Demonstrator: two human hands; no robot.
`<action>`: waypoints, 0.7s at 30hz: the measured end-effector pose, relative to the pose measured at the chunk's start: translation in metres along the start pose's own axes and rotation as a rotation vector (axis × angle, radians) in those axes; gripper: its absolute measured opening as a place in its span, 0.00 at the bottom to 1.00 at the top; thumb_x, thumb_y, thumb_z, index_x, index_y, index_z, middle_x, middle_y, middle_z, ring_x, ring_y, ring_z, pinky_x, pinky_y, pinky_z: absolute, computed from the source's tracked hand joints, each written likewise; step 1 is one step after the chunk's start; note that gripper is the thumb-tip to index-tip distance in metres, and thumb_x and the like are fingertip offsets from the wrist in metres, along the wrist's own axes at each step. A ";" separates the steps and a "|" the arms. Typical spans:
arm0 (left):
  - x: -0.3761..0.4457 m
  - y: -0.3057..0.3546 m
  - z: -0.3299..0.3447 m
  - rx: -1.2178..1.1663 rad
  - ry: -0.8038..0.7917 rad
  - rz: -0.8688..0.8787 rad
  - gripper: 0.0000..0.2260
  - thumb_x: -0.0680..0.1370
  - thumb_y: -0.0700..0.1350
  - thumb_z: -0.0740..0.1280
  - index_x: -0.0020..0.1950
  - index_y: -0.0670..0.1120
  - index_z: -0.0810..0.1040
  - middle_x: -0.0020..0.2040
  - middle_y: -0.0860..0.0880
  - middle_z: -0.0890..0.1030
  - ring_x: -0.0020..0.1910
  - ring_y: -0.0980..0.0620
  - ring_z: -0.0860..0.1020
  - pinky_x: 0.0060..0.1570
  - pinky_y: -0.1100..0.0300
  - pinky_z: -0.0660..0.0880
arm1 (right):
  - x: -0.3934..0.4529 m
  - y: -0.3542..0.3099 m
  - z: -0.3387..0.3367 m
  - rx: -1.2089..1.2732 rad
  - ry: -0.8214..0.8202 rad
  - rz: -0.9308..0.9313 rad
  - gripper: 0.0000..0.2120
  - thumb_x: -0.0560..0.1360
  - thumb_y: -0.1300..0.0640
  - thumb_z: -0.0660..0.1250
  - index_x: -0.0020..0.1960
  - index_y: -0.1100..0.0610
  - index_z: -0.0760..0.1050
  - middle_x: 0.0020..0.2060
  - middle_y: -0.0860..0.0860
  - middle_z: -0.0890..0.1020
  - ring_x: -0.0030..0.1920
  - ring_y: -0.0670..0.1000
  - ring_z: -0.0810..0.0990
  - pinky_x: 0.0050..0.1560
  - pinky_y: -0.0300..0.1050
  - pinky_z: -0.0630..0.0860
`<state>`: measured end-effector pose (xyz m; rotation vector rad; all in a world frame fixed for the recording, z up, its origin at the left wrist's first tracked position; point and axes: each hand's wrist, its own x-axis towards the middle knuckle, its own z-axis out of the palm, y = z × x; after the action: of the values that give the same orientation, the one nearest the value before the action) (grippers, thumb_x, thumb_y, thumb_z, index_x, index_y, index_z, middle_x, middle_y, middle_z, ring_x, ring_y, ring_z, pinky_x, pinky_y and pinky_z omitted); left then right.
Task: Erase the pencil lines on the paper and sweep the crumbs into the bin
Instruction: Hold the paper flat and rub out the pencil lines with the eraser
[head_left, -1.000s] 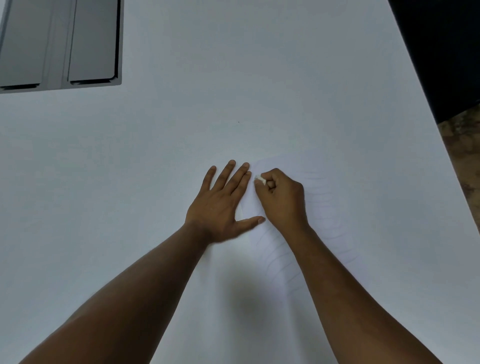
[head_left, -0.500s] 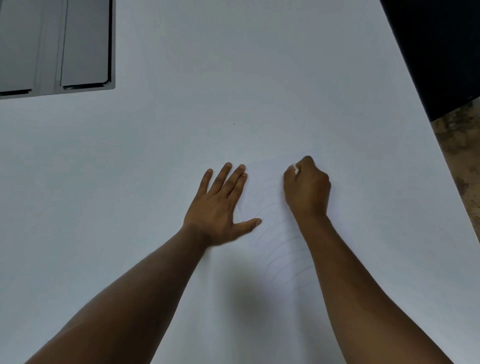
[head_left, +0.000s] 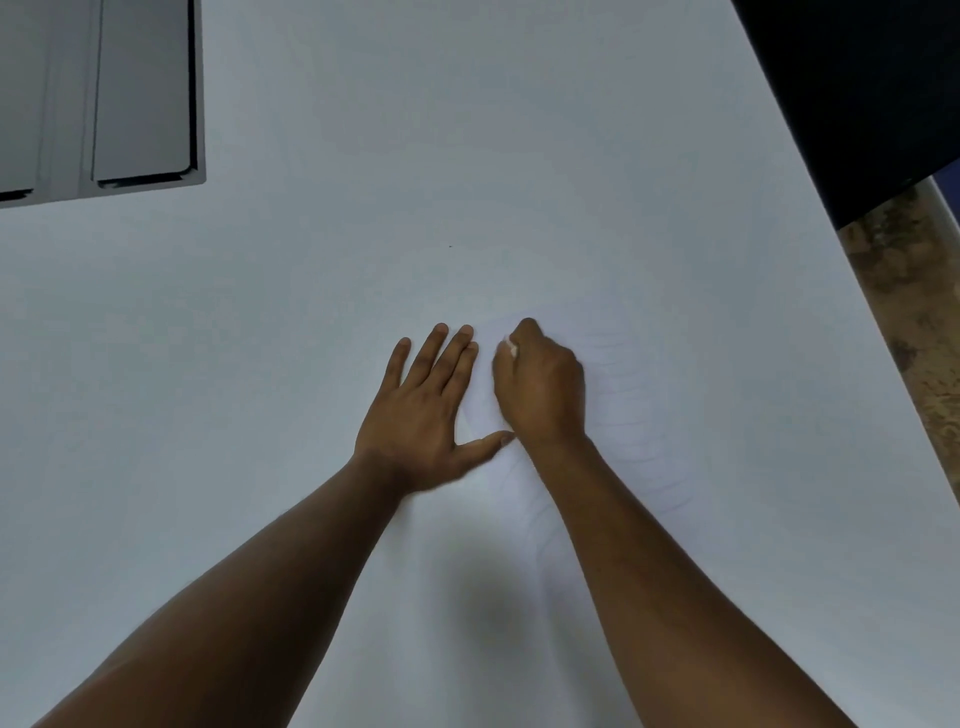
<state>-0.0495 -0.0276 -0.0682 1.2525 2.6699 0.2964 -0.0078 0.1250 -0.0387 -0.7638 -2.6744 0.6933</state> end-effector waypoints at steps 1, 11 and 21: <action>0.000 0.000 0.000 -0.003 -0.001 -0.006 0.45 0.79 0.74 0.51 0.85 0.44 0.53 0.85 0.49 0.49 0.84 0.49 0.42 0.81 0.40 0.45 | 0.005 0.005 -0.004 -0.009 0.026 0.030 0.06 0.77 0.59 0.65 0.44 0.61 0.74 0.31 0.56 0.79 0.31 0.58 0.79 0.32 0.43 0.68; -0.002 0.001 -0.001 0.010 0.010 -0.008 0.45 0.79 0.74 0.52 0.84 0.43 0.53 0.85 0.50 0.49 0.84 0.50 0.43 0.81 0.42 0.43 | 0.024 0.070 -0.039 -0.040 0.119 0.318 0.06 0.77 0.58 0.63 0.45 0.61 0.73 0.36 0.57 0.81 0.37 0.60 0.79 0.36 0.44 0.69; -0.001 -0.001 -0.001 0.021 0.005 -0.010 0.45 0.79 0.74 0.52 0.85 0.44 0.52 0.85 0.50 0.48 0.84 0.50 0.42 0.81 0.42 0.43 | 0.009 0.031 -0.016 -0.003 0.051 0.066 0.07 0.77 0.60 0.66 0.41 0.60 0.72 0.29 0.55 0.77 0.30 0.58 0.77 0.31 0.43 0.67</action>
<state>-0.0498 -0.0295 -0.0674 1.2460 2.6890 0.2707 0.0041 0.1588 -0.0397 -0.8620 -2.6161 0.6763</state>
